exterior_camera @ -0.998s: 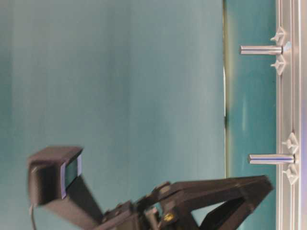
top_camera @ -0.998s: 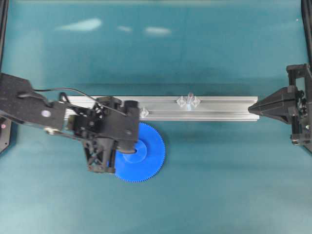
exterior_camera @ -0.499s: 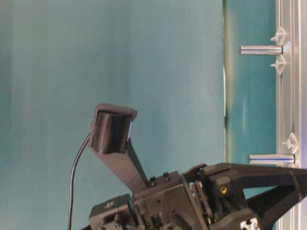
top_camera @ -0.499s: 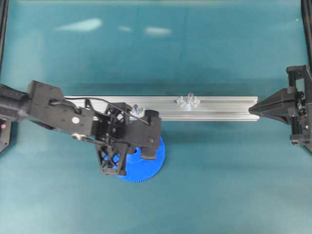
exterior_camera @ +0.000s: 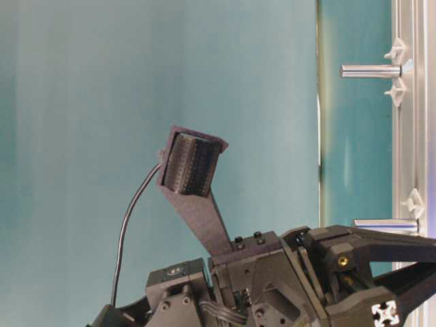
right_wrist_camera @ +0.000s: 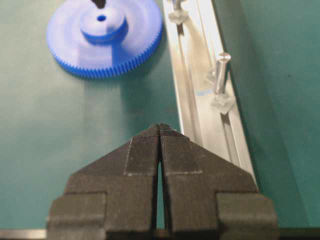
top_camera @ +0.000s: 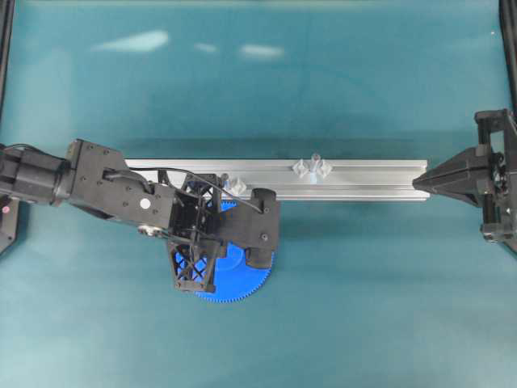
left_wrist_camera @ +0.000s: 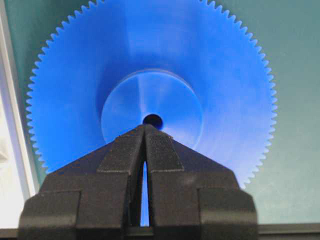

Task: Insert the large gear onto the shaft.
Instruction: 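Position the left gripper above the blue gear's hub and lower it, then close the left gripper on the blue gear's hub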

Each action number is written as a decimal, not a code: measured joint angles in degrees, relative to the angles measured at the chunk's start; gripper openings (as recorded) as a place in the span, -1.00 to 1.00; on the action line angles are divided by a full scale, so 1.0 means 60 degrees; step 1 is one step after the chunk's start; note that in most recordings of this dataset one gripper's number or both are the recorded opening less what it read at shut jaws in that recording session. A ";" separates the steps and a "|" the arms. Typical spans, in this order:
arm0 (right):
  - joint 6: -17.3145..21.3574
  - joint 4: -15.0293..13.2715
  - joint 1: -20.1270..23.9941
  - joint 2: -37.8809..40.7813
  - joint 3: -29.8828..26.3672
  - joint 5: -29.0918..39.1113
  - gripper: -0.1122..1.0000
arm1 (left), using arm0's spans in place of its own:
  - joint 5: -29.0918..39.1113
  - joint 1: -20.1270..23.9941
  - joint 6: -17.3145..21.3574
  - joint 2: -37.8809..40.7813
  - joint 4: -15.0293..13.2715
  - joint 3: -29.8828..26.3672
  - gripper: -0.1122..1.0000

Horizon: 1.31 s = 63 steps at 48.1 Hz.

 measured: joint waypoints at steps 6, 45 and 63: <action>0.0000 0.0015 -0.0044 0.0015 0.0015 0.0000 -0.77 | 0.0015 0.0000 0.0132 0.0015 0.0000 -0.0088 -0.78; 0.0000 0.0000 -0.0117 -0.0483 0.0161 0.0000 -0.77 | 0.0483 -0.0264 0.0205 0.0293 0.0000 -0.0366 -0.77; 0.0000 0.0000 -0.0117 -0.0483 0.0176 0.0000 -0.77 | 0.0483 -0.0249 0.0366 0.0352 0.0000 -0.0381 -0.77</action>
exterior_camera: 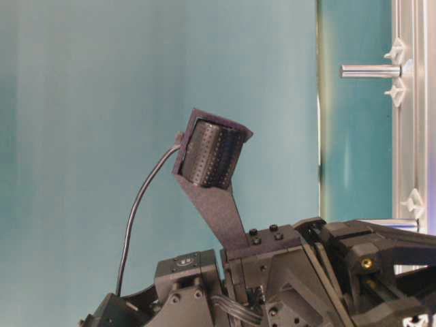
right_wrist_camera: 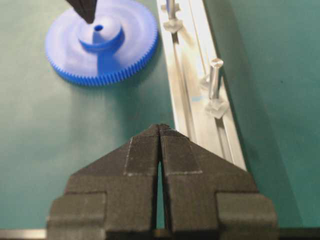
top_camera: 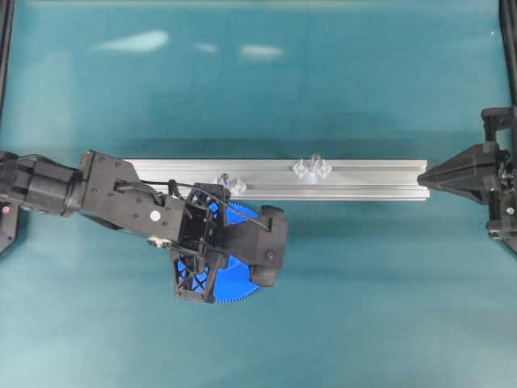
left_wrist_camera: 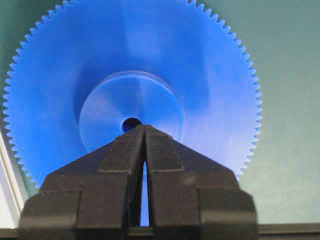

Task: Insert the large gear onto the shaft.
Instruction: 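Close the left gripper on the blue gear's hub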

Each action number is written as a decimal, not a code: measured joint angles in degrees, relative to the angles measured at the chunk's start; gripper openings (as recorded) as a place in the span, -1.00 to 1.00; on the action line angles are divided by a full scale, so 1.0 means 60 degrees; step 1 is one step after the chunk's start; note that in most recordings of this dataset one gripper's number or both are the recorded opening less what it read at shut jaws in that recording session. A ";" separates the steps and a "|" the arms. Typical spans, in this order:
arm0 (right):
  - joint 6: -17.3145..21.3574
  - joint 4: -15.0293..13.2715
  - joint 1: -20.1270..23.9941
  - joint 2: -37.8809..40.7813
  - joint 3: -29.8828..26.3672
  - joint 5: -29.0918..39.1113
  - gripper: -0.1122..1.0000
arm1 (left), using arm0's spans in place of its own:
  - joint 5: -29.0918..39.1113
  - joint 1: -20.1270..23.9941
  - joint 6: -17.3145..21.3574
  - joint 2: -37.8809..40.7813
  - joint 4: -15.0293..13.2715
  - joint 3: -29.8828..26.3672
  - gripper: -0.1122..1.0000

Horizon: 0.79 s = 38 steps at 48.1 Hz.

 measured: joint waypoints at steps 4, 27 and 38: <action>0.0015 0.0000 0.0000 0.0000 0.0000 0.0000 -0.77 | 0.0015 0.0000 0.0015 0.0000 0.0015 -0.0015 -0.77; 0.0015 0.0000 -0.0015 0.0000 0.0000 0.0000 -0.77 | 0.0015 0.0234 -0.0059 0.0059 0.0015 -0.0044 -0.77; 0.0015 0.0000 -0.0015 0.0000 0.0000 0.0000 -0.77 | 0.0015 0.0220 -0.0146 0.0059 0.0015 -0.0117 -0.73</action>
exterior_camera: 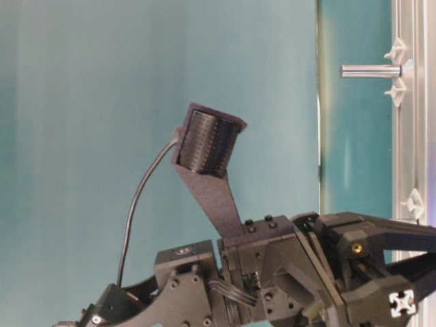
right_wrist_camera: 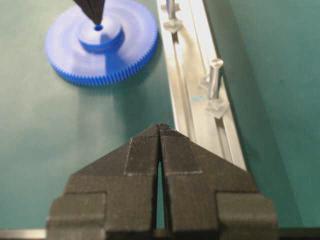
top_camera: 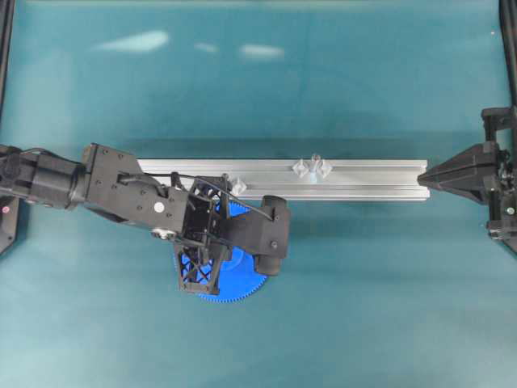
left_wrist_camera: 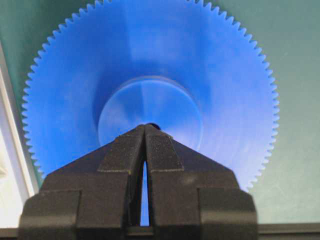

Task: Insert the large gear onto the shaft.
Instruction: 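Close the left gripper on the blue gear's hub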

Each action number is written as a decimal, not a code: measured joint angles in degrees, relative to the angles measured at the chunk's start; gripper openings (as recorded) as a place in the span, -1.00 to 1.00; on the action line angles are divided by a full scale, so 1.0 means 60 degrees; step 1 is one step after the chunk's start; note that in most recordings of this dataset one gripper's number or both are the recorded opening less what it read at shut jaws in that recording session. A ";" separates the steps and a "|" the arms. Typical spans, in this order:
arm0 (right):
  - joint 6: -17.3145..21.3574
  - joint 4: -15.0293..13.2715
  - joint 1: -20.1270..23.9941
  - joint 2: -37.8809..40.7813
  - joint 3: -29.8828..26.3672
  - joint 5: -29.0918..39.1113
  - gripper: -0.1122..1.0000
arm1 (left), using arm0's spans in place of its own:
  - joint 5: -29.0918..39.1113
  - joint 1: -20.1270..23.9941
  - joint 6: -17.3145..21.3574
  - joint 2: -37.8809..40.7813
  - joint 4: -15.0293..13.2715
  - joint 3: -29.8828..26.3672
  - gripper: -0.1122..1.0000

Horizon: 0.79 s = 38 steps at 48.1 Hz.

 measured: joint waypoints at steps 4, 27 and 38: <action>-0.0015 0.0000 0.0000 0.0000 0.0000 0.0000 -0.77 | -0.0029 -0.0015 -0.0073 0.0000 0.0000 -0.0015 -0.62; 0.0000 0.0000 0.0000 0.0000 0.0000 0.0000 -0.77 | 0.0000 -0.0015 -0.0850 0.0000 0.0000 0.0029 0.90; 0.0000 0.0000 0.0015 -0.0073 0.0000 0.0000 -0.77 | -0.0015 0.0000 -0.0864 0.0000 0.0000 0.0044 0.91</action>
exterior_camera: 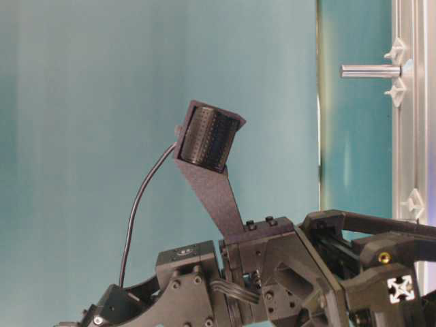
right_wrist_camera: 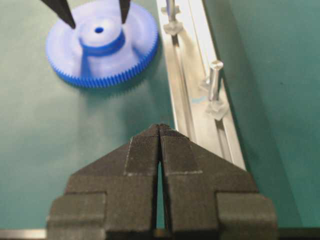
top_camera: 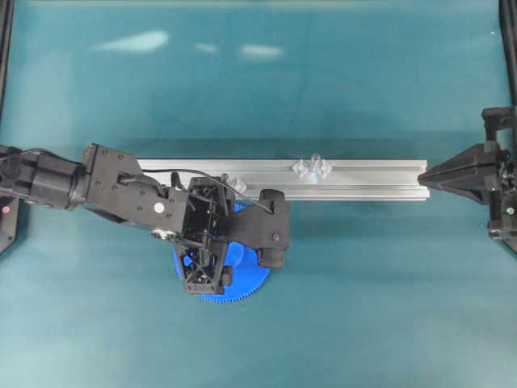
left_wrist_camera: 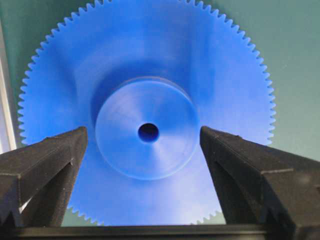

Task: Insert the large gear onto the shaft.
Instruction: 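Close the left gripper on the blue gear's hub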

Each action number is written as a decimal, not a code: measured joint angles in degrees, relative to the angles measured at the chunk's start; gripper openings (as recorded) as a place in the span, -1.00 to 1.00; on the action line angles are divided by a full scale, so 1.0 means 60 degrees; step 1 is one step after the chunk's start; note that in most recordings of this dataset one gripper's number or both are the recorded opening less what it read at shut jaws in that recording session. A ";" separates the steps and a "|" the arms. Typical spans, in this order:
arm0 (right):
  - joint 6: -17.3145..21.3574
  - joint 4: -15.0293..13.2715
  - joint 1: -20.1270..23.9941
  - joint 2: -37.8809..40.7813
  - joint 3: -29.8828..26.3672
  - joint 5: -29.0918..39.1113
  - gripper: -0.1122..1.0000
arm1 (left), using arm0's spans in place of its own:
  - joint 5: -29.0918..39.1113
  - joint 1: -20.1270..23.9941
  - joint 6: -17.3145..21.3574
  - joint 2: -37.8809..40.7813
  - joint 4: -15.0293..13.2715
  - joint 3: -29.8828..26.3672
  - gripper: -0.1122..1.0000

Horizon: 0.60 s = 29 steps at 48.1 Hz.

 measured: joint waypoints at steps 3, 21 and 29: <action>0.0000 0.0000 0.0000 0.0000 0.0000 0.0000 -0.77 | 0.0000 -0.0015 -0.0044 0.0015 0.0000 -0.0015 0.91; 0.0015 0.0000 -0.0015 -0.0015 0.0000 0.0000 -0.77 | -0.0190 -0.0015 -0.0088 0.0322 0.0000 -0.0015 0.91; 0.0015 0.0000 0.0000 0.0000 0.0000 0.0000 -0.77 | -0.0205 -0.0015 -0.0088 0.0381 -0.0015 -0.0015 0.91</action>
